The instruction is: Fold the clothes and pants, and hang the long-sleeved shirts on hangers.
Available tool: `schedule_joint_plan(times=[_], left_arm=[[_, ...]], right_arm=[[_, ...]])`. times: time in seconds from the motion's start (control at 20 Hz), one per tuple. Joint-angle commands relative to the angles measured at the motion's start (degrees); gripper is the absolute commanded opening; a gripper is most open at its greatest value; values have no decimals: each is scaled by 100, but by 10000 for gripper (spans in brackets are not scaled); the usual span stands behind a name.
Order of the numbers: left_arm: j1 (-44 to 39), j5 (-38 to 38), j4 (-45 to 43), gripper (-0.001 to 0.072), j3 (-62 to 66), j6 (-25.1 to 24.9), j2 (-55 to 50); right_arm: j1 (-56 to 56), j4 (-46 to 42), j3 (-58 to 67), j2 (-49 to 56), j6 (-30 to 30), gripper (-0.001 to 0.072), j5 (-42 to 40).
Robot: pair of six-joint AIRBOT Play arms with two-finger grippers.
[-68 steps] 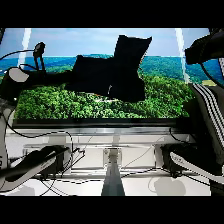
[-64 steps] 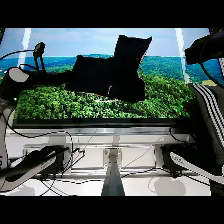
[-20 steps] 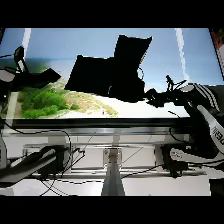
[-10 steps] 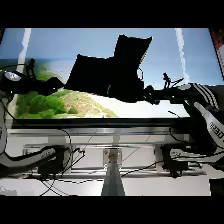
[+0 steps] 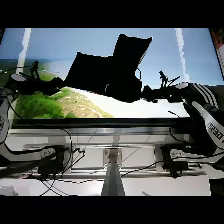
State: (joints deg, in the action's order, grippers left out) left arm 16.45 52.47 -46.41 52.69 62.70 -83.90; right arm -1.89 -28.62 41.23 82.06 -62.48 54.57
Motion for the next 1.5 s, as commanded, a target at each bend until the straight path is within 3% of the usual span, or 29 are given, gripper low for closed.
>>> schedule_joint_plan(times=[0.0, 0.05, 0.25, 0.35, 0.4, 0.55, 0.6, 0.75, 0.85, 1.1, 1.35, 1.45], left_arm=[[7, -695, 190, 682, 9, -59, -92], [4, -787, 382, 614, 9, -61, -166], [-74, -839, 881, 602, 9, -238, -629], [-103, -922, 1176, 601, 13, -680, -796], [-105, -988, 1440, 559, 13, -979, -826], [-142, -981, 1996, 120, 15, -1578, -826], [-166, -981, 1996, 14, 26, -1582, -822], [-168, -750, 1989, 10, 264, -1591, -667], [-166, -575, 1989, 10, 575, -1985, -278], [-120, -660, 1989, 10, 1534, -2601, 1552], [-72, -2857, 1982, 10, 1773, -2763, 3849], [-63, -3386, 1790, 10, 1773, -2763, 4636]], right_arm=[[9, -70, 153, -4, 63, 33, 33], [9, -70, 173, -7, 63, 33, 35], [9, -188, 188, -7, 66, 33, 24], [9, -219, 188, -7, 66, 33, 26], [9, -221, 195, -7, 66, 33, 31], [9, -225, 199, -94, 190, 33, 33], [13, -225, 199, -173, 378, 32, 42], [15, -291, 389, -514, 527, 32, 61], [15, -319, 772, -828, 549, 32, 114], [15, -315, 2369, -1851, 566, 32, 219], [15, -94, 3939, -2933, 501, 33, 210], [15, 286, 4247, -3348, 481, 33, 306]])
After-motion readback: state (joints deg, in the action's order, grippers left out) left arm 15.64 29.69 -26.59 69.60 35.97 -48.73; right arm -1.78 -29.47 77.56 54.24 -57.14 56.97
